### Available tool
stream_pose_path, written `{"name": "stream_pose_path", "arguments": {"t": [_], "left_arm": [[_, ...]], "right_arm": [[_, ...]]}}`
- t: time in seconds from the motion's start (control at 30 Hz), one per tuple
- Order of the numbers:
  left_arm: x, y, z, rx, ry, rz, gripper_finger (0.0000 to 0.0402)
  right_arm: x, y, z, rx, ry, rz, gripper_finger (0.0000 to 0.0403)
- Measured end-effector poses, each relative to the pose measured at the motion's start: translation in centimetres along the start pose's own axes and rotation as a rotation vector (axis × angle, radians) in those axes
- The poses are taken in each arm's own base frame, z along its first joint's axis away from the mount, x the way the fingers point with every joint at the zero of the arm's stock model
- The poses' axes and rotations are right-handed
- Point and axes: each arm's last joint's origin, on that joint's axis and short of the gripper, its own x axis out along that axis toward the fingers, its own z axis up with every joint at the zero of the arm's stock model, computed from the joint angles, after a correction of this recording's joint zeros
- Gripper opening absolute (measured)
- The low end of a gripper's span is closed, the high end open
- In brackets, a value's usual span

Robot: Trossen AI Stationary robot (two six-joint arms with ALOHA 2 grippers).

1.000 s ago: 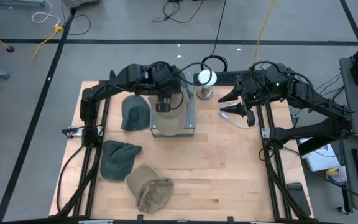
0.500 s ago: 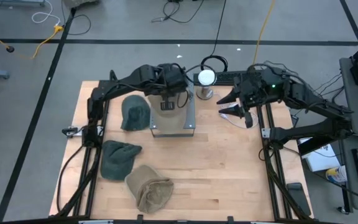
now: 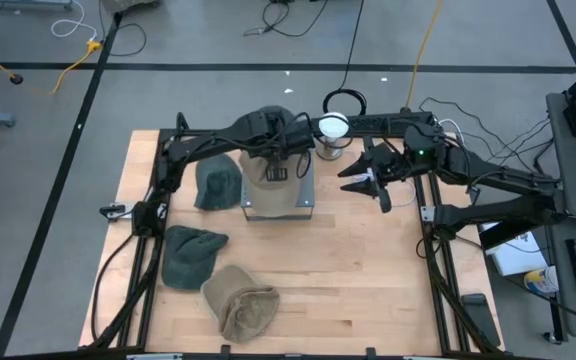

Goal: Pick & Place hat
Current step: Stack the right brown cap on the brown cap on the shelf

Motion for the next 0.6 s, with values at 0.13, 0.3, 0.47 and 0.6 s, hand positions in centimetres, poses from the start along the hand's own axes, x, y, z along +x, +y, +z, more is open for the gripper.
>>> {"name": "stream_pose_path", "arguments": {"t": [0.13,0.3,0.47,0.6], "left_arm": [[0.9,0.2,0.3,-0.031,0.007,0.001,0.0034],[1.5,0.8,0.3,-0.076,0.009,0.005,0.0051],[2.1,1.1,0.5,-0.104,-0.028,-0.093,0.0035],[2.4,0.9,0.7,-0.101,-0.032,-0.112,0.0036]], "right_arm": [[-0.2,0.1,-0.1,-0.026,-0.058,0.000,0.0150],[-0.8,0.3,0.0,-0.035,-0.078,-0.001,0.0150],[-1.2,0.5,0.4,-0.053,-0.118,-0.001,0.0150],[-1.3,0.6,0.6,-0.060,-0.134,0.000,0.0150]]}}
